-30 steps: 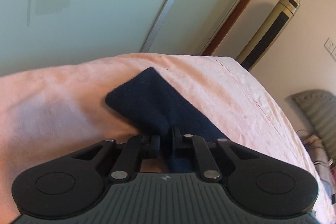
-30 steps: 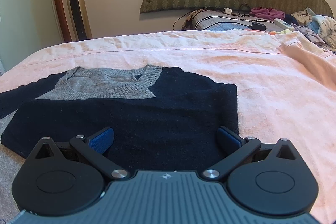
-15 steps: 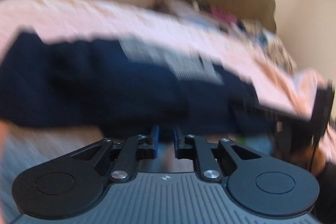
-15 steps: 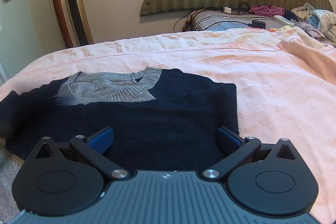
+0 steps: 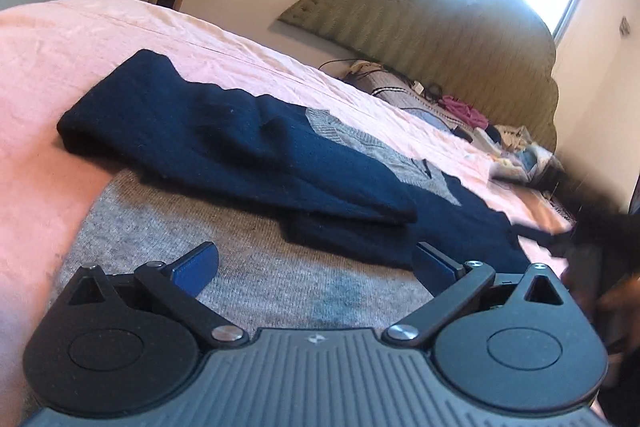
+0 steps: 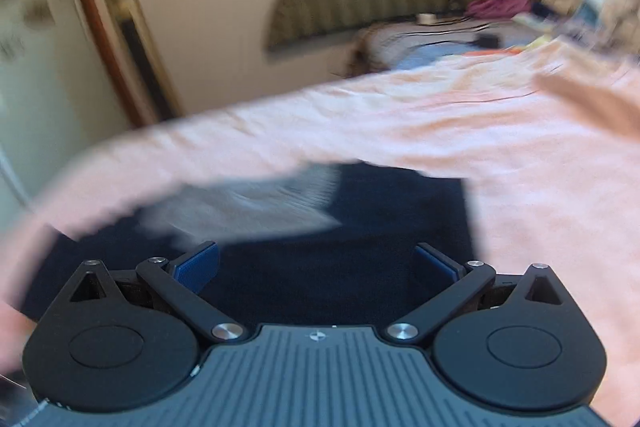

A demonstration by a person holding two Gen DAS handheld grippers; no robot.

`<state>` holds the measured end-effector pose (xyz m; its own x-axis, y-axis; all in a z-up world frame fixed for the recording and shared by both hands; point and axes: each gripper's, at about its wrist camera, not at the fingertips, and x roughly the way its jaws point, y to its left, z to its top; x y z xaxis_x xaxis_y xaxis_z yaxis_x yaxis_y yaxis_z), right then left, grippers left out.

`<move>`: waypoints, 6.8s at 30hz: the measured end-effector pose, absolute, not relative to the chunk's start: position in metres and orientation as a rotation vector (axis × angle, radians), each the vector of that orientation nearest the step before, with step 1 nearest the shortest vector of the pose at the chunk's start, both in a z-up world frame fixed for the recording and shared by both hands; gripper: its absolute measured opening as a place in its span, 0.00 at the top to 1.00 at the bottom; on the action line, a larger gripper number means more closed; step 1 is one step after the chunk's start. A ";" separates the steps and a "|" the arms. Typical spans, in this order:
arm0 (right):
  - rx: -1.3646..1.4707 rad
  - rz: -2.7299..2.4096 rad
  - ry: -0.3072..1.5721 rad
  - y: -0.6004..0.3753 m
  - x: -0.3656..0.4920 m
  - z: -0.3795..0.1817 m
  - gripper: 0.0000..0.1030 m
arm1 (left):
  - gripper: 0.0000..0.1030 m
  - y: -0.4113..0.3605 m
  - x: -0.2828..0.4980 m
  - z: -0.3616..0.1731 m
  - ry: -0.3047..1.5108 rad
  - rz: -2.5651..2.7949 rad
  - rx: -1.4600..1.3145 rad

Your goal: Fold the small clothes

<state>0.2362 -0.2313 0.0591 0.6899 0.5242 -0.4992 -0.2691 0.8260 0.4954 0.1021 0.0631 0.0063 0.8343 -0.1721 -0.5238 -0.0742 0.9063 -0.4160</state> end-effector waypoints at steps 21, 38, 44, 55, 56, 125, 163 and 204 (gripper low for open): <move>0.455 0.602 0.886 -0.210 0.272 0.072 0.87 | 0.00 0.067 0.102 0.005 0.572 -0.059 -0.466; 0.583 0.261 0.741 -0.334 0.251 0.043 0.43 | 0.00 0.065 0.101 0.005 0.573 -0.055 -0.456; 0.545 0.377 0.735 -0.314 0.246 0.045 0.34 | 0.00 0.064 0.102 0.006 0.576 -0.052 -0.450; 0.084 0.277 0.641 -0.298 0.163 0.072 0.21 | 0.00 0.063 0.075 0.023 0.659 0.126 -0.049; 0.023 0.254 0.654 -0.301 0.155 0.068 0.21 | 0.00 0.068 0.074 0.022 0.664 0.172 -0.011; 0.635 0.484 0.994 -0.404 -0.051 0.020 0.97 | 0.96 0.157 -0.082 0.014 0.946 -0.171 -0.647; 0.699 0.366 0.808 -0.406 0.196 0.052 0.21 | 0.01 0.177 0.116 0.048 0.748 -0.037 -0.608; -0.103 0.540 0.879 -0.215 0.394 0.034 0.90 | 0.86 0.032 0.328 0.021 0.781 -0.187 0.160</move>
<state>0.3941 -0.2149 0.0336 0.5138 0.4070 -0.7552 -0.4895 0.8620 0.1316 0.3282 0.0323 0.0210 0.6950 -0.1076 -0.7109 0.2258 0.9714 0.0736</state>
